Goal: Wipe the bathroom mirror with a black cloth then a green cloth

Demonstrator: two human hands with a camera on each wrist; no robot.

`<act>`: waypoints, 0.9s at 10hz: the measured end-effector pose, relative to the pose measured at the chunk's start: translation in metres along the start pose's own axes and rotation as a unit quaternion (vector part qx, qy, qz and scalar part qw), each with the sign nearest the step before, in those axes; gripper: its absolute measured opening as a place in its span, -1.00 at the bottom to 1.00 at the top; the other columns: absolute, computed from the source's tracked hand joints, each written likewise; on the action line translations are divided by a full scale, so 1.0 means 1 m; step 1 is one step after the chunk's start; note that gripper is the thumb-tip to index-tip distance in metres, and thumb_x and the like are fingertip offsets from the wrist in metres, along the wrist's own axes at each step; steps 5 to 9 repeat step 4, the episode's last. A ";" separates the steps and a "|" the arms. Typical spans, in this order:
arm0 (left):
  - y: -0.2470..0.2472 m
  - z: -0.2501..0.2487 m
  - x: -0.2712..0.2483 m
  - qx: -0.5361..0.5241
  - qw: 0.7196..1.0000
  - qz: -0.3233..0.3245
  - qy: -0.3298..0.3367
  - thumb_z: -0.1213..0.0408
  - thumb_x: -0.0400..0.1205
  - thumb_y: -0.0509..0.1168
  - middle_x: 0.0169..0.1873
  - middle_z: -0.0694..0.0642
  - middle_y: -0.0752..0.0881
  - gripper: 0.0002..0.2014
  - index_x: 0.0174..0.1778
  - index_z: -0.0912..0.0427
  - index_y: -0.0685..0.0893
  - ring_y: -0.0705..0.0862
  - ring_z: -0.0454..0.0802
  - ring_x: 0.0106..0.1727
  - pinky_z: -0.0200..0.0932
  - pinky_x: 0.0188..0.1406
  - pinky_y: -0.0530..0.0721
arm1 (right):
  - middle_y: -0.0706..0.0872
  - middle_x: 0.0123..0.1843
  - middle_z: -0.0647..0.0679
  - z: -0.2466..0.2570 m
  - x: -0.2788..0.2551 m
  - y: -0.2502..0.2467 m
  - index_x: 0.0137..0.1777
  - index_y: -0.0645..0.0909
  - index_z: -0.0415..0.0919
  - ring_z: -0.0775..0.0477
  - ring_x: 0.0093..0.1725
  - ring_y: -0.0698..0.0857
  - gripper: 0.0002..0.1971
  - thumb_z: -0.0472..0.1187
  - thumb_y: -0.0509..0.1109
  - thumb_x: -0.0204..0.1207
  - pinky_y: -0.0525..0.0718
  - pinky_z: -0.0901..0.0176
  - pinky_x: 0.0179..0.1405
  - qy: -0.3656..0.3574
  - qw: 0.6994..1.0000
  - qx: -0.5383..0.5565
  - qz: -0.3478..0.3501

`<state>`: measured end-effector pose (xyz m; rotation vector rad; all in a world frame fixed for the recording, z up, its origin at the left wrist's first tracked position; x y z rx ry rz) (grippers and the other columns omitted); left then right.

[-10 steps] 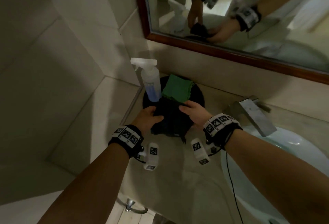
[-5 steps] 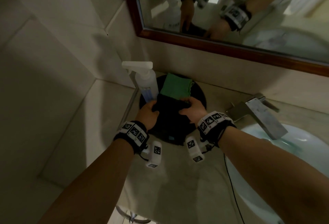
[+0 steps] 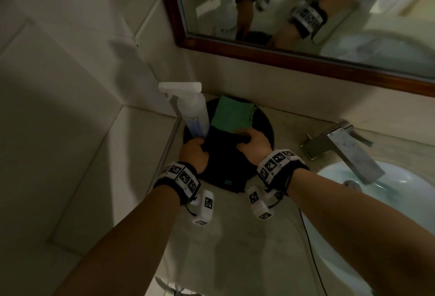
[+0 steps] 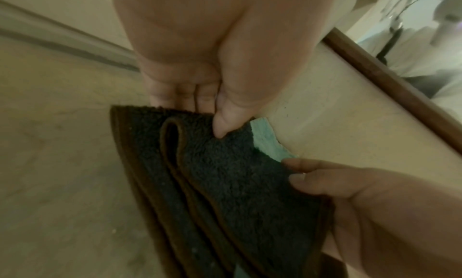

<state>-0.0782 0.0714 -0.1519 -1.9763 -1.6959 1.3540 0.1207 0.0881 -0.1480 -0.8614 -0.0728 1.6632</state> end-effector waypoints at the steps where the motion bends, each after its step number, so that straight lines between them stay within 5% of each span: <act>1: -0.001 -0.002 -0.002 0.004 1.000 0.000 0.000 0.42 0.68 0.25 0.46 0.26 0.58 -0.52 0.57 0.28 0.49 0.57 0.20 0.43 -0.15 0.34 0.47 | 0.60 0.48 -0.15 0.003 -0.005 -0.006 0.50 0.57 -0.19 -0.18 0.44 0.58 -0.54 -0.29 0.40 0.58 0.48 0.28 0.28 -0.003 1.000 -0.007 -0.013; 3: -0.007 -0.014 -0.011 0.023 0.999 -0.015 0.030 0.39 0.66 0.27 0.43 0.24 0.60 -0.53 0.54 0.23 0.52 0.59 0.19 0.39 -0.10 0.34 0.52 | 0.67 0.37 -0.18 0.011 -0.015 -0.011 0.40 0.64 -0.24 -0.20 0.33 0.63 -0.62 -0.25 0.40 0.59 0.47 0.29 0.11 -0.035 0.998 -0.040 -0.033; 4: -0.011 -0.017 -0.015 0.024 0.998 -0.039 0.036 0.33 0.65 0.30 0.40 0.21 0.62 -0.54 0.51 0.17 0.55 0.61 0.19 0.35 0.04 0.35 0.60 | 0.67 0.38 -0.17 0.011 -0.017 -0.016 0.40 0.64 -0.24 -0.21 0.32 0.64 -0.61 -0.23 0.39 0.57 0.53 0.21 0.11 -0.034 0.997 -0.054 -0.040; 9: -0.011 -0.017 -0.015 0.024 0.998 -0.039 0.036 0.33 0.65 0.30 0.40 0.21 0.62 -0.54 0.51 0.17 0.55 0.61 0.19 0.35 0.04 0.35 0.60 | 0.67 0.38 -0.17 0.011 -0.017 -0.016 0.40 0.64 -0.24 -0.21 0.32 0.64 -0.61 -0.23 0.39 0.57 0.53 0.21 0.11 -0.034 0.997 -0.054 -0.040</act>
Point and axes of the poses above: each hand's wrist, its own x-axis towards the middle knuckle, its own y-axis out of the palm, z = x × y, the point moved 9 cm from there along x, towards the middle knuckle
